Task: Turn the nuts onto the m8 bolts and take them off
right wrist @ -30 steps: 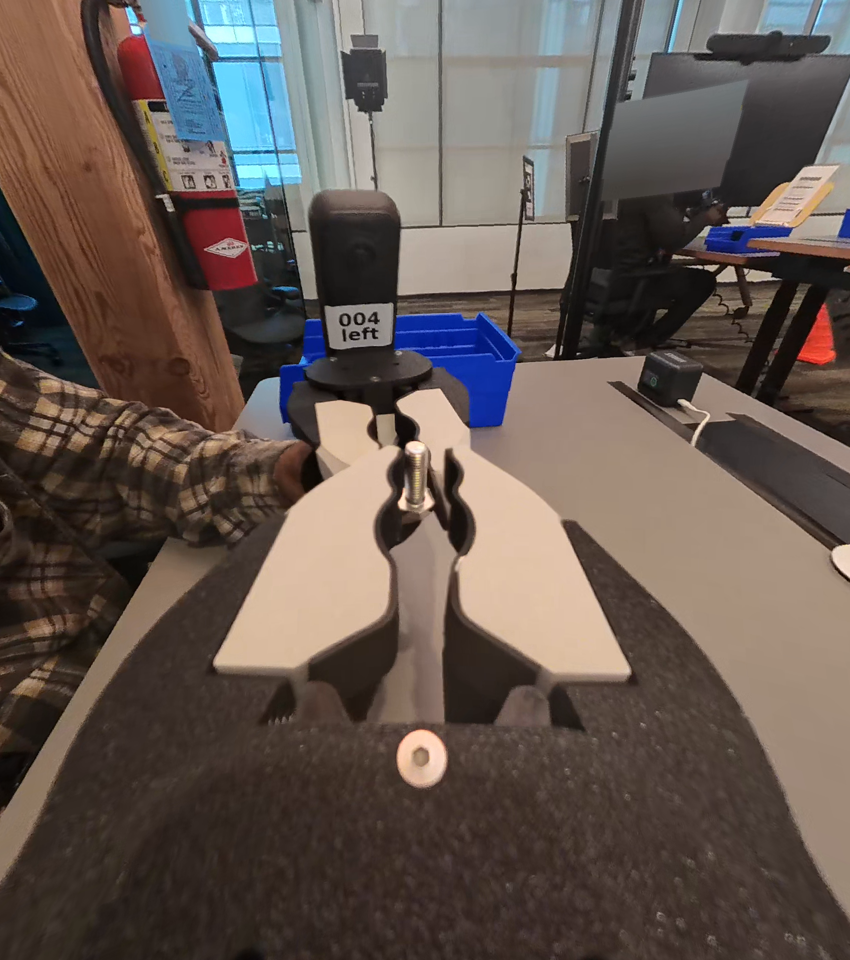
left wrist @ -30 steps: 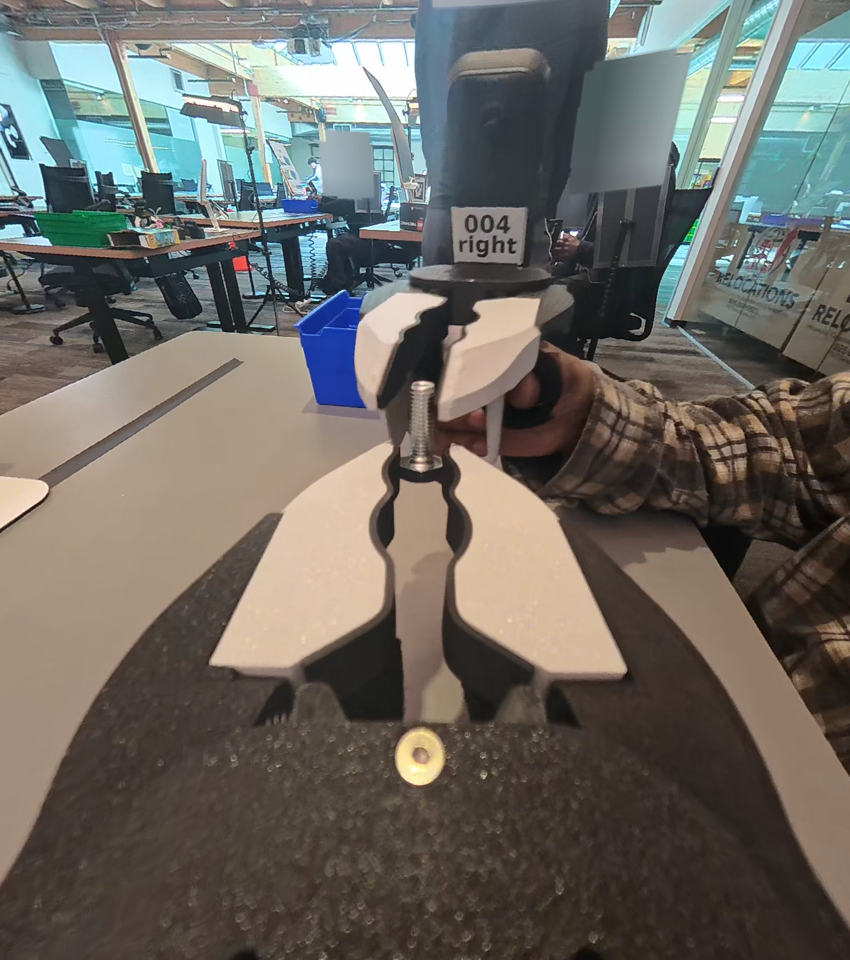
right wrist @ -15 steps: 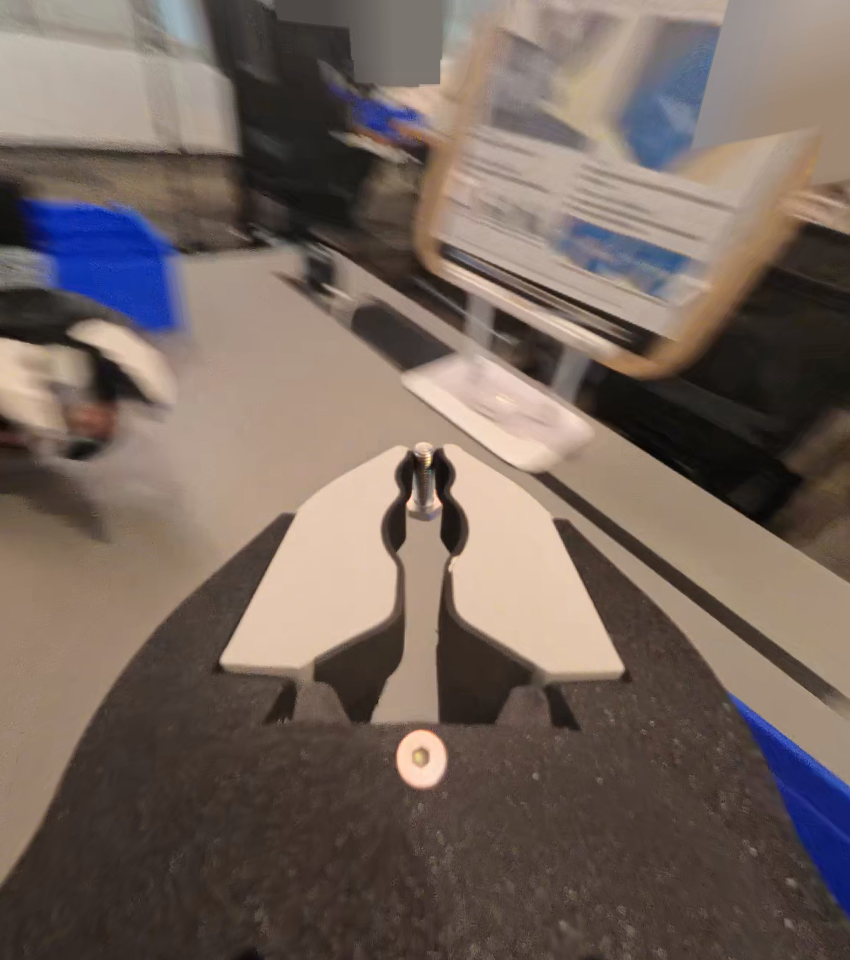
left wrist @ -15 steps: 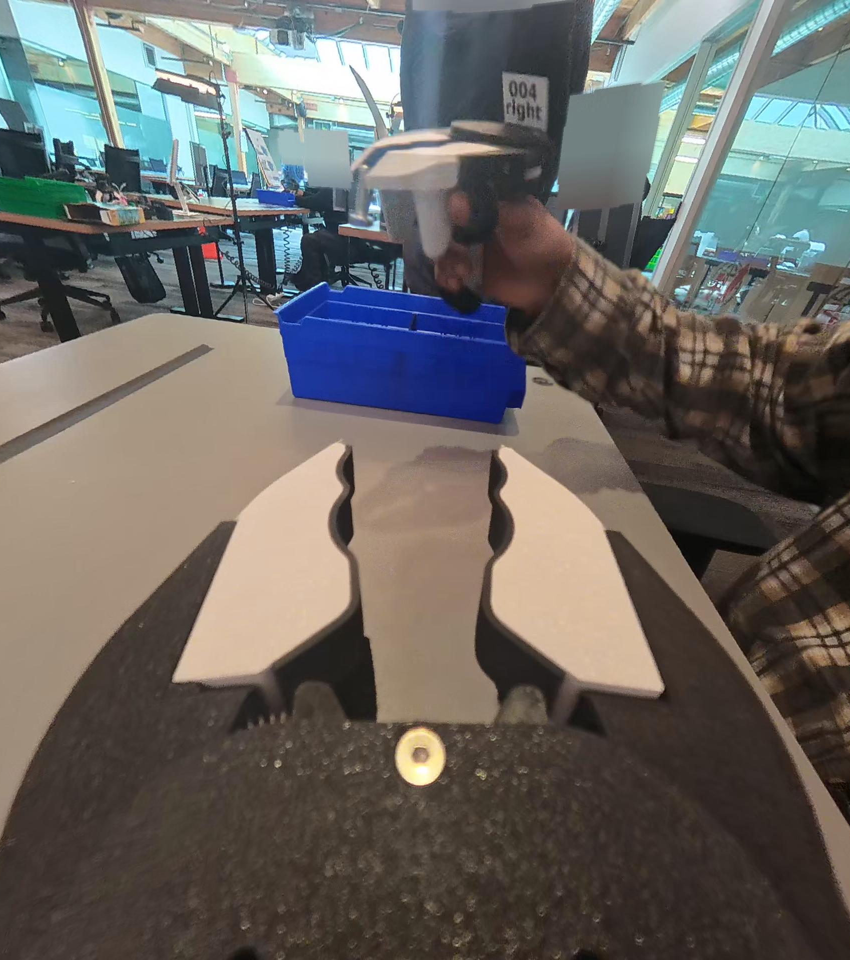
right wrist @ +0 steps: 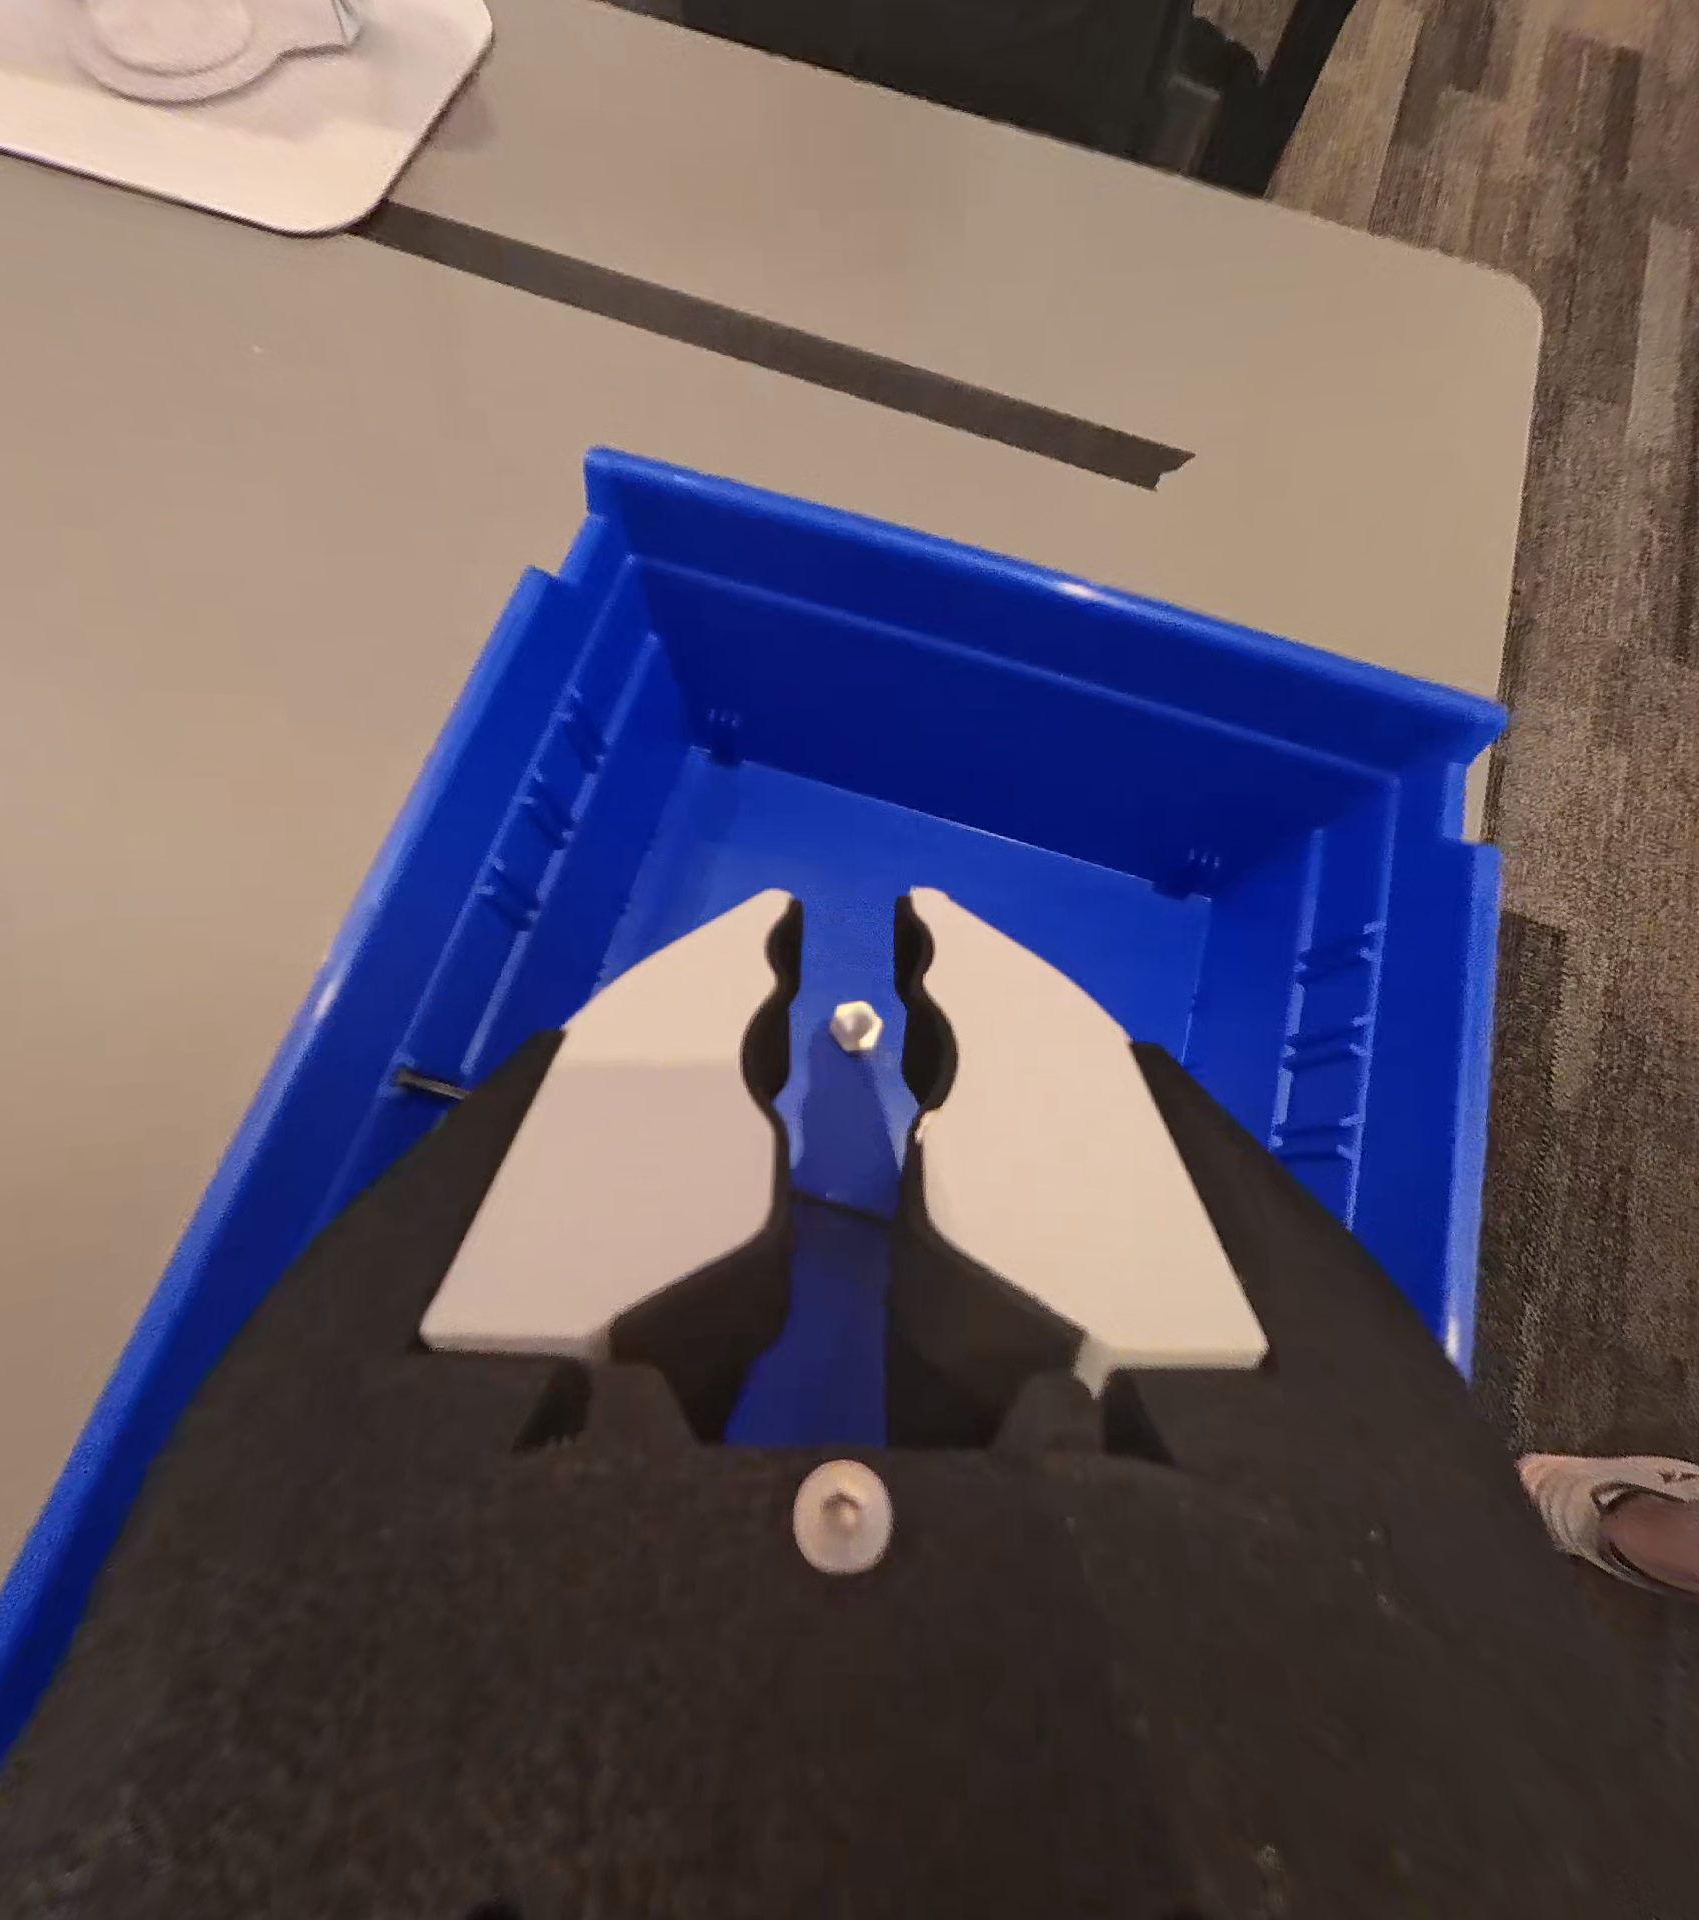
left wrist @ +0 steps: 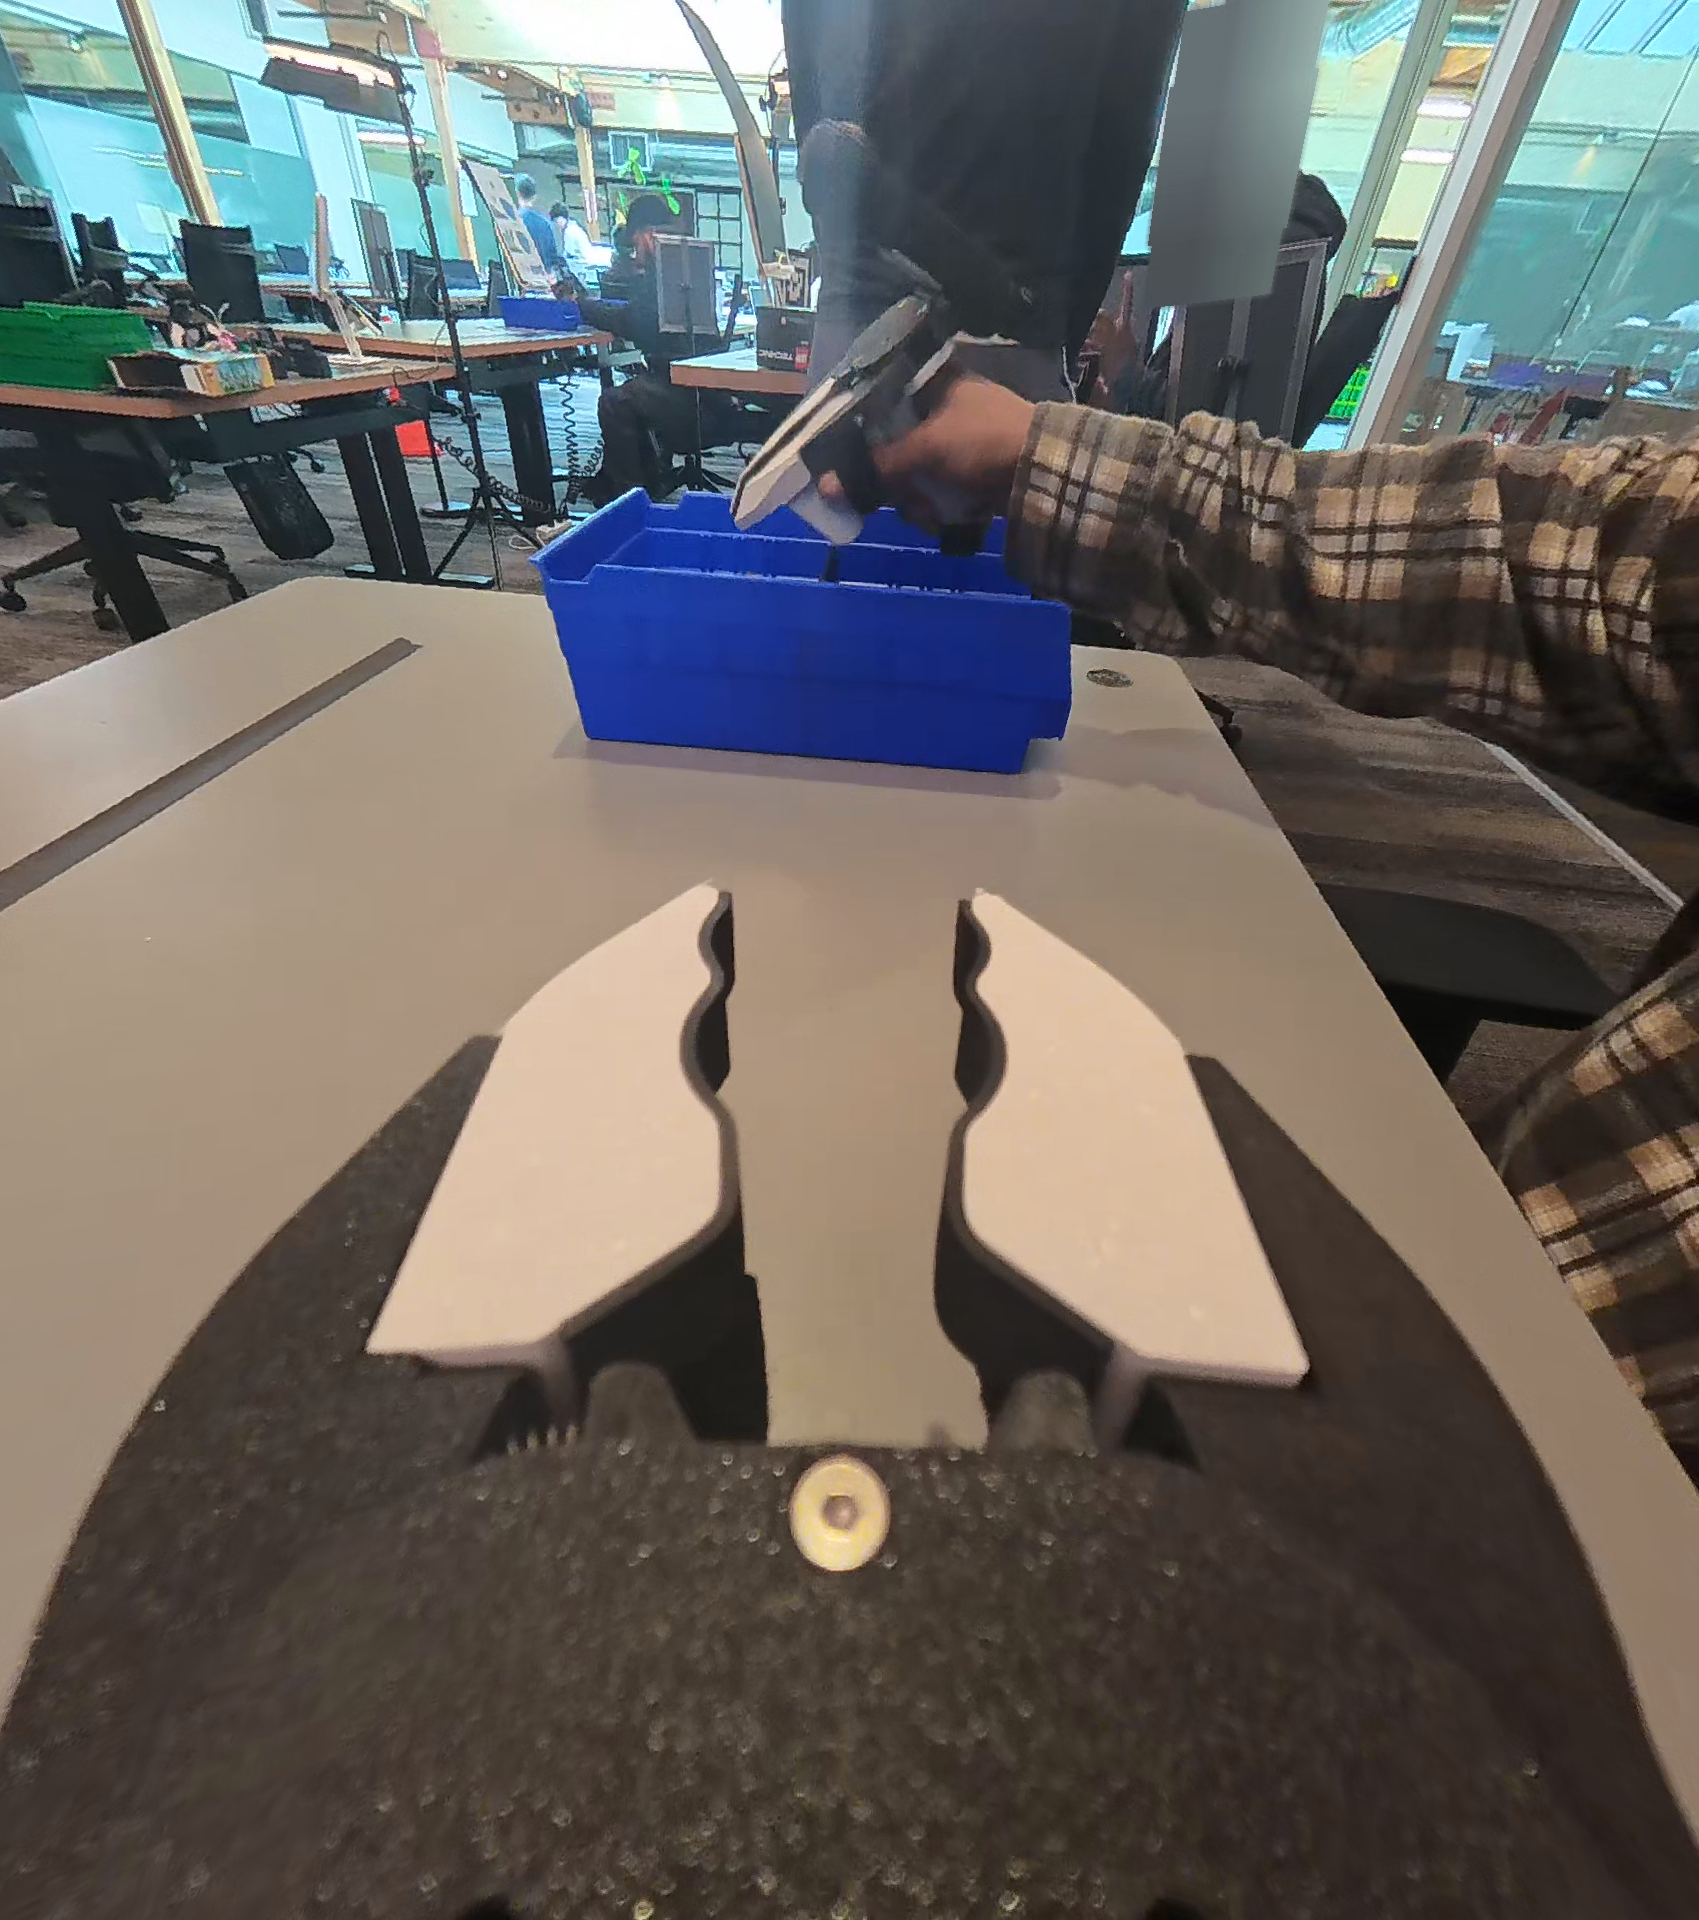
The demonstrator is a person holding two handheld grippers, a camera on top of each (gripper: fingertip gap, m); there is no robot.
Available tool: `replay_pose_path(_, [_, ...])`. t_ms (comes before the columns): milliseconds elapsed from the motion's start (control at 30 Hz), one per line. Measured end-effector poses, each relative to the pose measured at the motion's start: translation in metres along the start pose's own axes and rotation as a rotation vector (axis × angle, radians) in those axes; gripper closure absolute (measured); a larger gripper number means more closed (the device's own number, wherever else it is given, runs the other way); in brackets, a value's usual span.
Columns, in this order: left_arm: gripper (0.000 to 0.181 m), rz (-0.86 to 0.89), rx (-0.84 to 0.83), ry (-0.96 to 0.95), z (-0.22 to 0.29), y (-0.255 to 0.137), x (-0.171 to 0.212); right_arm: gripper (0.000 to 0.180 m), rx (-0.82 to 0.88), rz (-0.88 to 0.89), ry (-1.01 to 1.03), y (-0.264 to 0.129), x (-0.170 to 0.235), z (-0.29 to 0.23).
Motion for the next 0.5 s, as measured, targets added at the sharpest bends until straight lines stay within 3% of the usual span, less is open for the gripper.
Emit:
replay_pose_path(133, [0.142, 0.007, -0.01, -0.004, -0.003, -0.002, 0.0, 0.158, -0.033, 0.145, -0.035, -0.025, -0.042, -0.022])
replay_pose_path(333, [0.143, 0.003, -0.011, -0.01, -0.004, -0.002, 0.002, 0.143, -0.207, 0.518, -0.209, -0.082, -0.128, -0.135])
replay_pose_path(500, [0.143, 0.0, -0.014, -0.006, -0.004, -0.002, 0.002, 0.135, -0.427, 0.602, -0.275, -0.067, -0.122, -0.232])
Point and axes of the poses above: each gripper's, where its closed fingertips meet, y out along the fingers, x out of its underside, z = x × y across the jaws, the point moved 3 cm from there along -y, back along the fingers, and after that the axes turned 2 degrees about z, right-handed, at the moved point
